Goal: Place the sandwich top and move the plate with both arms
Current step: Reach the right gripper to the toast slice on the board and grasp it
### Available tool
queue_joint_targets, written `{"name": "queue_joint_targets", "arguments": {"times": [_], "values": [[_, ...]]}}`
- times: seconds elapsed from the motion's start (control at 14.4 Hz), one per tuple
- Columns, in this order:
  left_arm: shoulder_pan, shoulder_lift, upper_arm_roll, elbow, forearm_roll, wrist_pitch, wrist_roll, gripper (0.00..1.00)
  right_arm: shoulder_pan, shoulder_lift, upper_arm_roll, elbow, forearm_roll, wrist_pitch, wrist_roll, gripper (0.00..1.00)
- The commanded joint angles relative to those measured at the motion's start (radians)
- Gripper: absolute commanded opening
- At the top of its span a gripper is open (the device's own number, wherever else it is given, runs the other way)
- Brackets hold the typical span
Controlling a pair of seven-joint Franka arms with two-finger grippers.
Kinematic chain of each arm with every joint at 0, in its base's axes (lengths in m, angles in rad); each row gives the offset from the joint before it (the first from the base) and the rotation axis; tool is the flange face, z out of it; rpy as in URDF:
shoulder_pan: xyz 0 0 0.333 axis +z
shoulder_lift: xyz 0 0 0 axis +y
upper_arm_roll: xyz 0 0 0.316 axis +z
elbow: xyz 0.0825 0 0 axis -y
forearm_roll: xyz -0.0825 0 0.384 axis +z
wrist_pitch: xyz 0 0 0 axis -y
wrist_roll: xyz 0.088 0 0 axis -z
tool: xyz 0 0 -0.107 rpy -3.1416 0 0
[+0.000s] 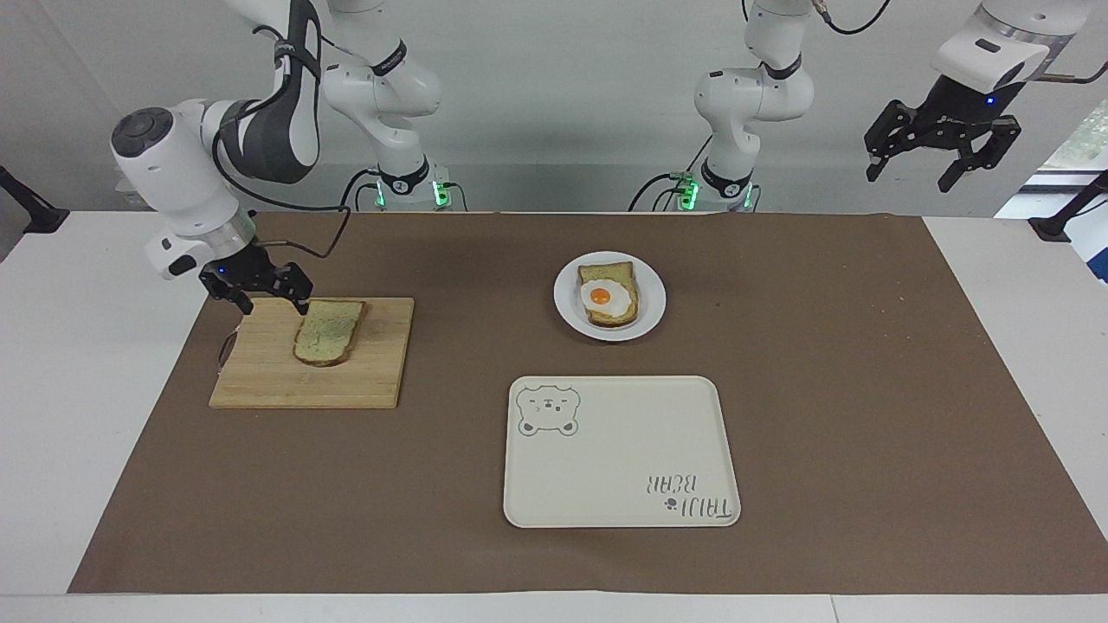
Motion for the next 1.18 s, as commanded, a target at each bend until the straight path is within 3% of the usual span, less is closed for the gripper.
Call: {"name": "queue_joint_targets", "arguments": {"times": [0.0, 0.35, 0.91, 0.97, 1.11], "values": [[0.01, -0.02, -0.005, -0.018, -0.011, -0.011, -0.005, 1.0, -0.035, 0.025, 0.007, -0.044, 0.051, 0.059, -0.037, 1.0], [0.01, -0.02, -0.005, -0.018, -0.011, -0.011, -0.005, 1.0, -0.066, 0.066, 0.009, -0.129, 0.055, 0.17, -0.097, 1.0], [0.01, -0.02, -0.005, -0.018, -0.011, -0.009, -0.005, 1.0, -0.065, 0.108, 0.009, -0.179, 0.091, 0.256, -0.153, 1.0], [0.01, -0.019, -0.005, -0.018, -0.011, -0.009, -0.006, 1.0, -0.066, 0.108, 0.009, -0.179, 0.091, 0.258, -0.158, 0.82], [0.01, -0.02, -0.005, -0.018, -0.011, -0.009, -0.006, 1.0, -0.065, 0.109, 0.009, -0.179, 0.091, 0.26, -0.184, 0.25]]}}
